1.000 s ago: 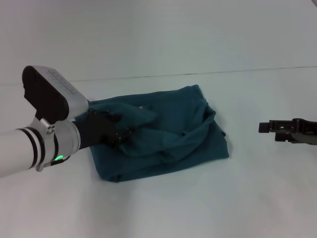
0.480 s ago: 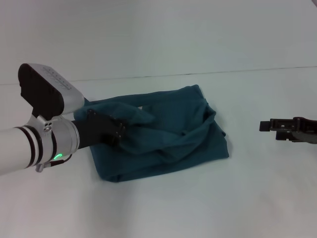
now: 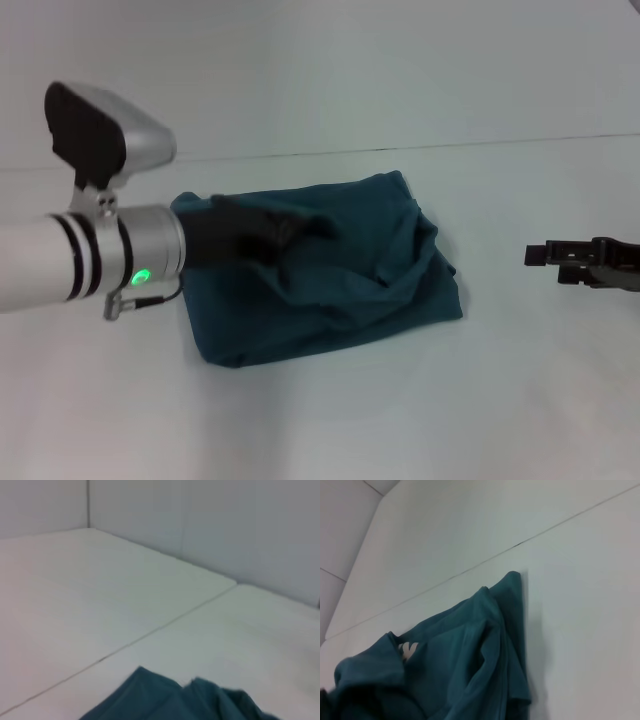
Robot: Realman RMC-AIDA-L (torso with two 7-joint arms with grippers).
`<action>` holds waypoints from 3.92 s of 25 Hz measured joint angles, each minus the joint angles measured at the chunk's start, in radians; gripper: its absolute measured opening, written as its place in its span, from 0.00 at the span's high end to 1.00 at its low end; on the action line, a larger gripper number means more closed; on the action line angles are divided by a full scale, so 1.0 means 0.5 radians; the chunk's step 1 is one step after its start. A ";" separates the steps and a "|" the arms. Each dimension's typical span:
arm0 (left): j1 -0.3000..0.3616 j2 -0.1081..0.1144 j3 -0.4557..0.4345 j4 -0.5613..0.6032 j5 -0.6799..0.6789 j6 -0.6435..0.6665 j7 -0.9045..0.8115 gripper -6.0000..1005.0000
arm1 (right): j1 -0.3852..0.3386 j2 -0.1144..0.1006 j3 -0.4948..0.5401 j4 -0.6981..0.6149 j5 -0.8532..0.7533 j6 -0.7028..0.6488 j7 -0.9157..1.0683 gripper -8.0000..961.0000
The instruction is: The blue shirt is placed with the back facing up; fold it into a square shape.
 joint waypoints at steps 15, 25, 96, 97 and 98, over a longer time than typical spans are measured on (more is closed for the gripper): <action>-0.368 0.004 -0.011 -0.284 -0.021 -0.494 -0.668 0.96 | 0.001 0.003 -0.013 0.005 -0.002 0.023 0.000 0.09; -0.611 -0.009 0.038 -0.503 -0.219 -0.605 -0.687 0.96 | 0.016 0.009 -0.020 0.005 -0.001 0.026 0.000 0.09; 0.082 0.223 -1.736 -0.555 0.280 1.646 -0.728 0.47 | 0.744 -0.030 -0.190 -0.090 -0.575 -0.217 0.720 0.10; 0.084 0.225 -1.742 -0.556 0.280 1.645 -0.727 0.47 | 0.760 -0.017 -0.217 -0.072 -0.575 -0.182 0.743 0.10; 0.084 0.225 -1.746 -0.556 0.280 1.643 -0.726 0.47 | 0.774 -0.007 -0.239 -0.054 -0.575 -0.155 0.760 0.10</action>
